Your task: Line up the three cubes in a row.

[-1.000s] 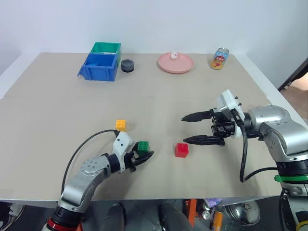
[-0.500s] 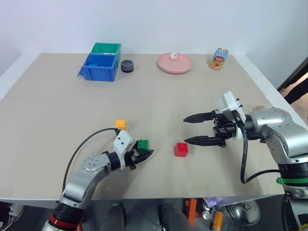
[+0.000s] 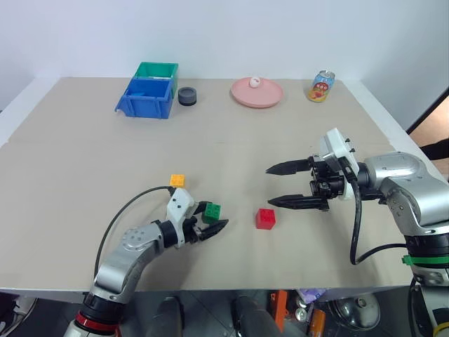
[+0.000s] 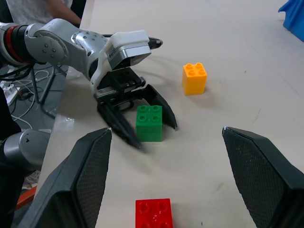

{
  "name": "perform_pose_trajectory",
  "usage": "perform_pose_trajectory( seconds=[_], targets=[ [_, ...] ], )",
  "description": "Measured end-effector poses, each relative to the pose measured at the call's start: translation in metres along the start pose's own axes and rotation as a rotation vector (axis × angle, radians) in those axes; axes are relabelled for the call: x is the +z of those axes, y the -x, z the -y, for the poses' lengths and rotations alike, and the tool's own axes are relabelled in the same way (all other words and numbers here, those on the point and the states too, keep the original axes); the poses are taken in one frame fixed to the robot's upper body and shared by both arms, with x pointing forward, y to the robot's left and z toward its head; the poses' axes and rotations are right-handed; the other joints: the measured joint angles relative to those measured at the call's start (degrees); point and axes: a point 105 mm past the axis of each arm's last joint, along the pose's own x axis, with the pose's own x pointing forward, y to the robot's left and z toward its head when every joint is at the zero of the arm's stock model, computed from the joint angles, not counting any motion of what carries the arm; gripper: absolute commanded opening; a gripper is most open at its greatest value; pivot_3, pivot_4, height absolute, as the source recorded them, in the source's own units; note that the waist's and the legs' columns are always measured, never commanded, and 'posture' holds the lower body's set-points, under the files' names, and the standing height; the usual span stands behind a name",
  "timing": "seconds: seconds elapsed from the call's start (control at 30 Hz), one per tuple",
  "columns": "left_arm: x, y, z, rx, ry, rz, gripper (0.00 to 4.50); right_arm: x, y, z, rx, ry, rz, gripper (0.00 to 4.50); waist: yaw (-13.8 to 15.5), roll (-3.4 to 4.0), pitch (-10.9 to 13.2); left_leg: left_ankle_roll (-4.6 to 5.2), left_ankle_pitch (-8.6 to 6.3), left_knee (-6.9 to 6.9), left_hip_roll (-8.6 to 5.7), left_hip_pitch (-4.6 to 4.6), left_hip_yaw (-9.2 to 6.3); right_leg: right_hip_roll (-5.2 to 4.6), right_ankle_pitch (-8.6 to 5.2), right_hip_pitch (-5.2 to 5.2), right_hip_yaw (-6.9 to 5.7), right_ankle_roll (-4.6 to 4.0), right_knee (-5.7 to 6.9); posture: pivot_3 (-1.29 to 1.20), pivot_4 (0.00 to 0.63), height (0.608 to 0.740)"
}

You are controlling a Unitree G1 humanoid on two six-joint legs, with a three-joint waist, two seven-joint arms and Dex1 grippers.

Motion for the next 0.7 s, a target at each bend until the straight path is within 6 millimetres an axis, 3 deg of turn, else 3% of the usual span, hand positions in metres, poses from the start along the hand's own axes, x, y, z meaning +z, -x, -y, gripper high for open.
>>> perform_pose_trajectory(
  seconds=[0.7],
  targets=[
    [0.027, 0.019, -0.001, -0.04, 0.109, 0.086, 4.48, 0.0, -0.001, 0.003, -0.001, -0.006, 0.006, 3.85, 0.0, 0.0, 0.0, 0.0, 0.0, -0.05, 0.0, -0.05, 0.0, 0.0, -0.04, -0.06, 0.0, -0.01, 0.0, 0.0, 0.15, 0.74]
  ],
)
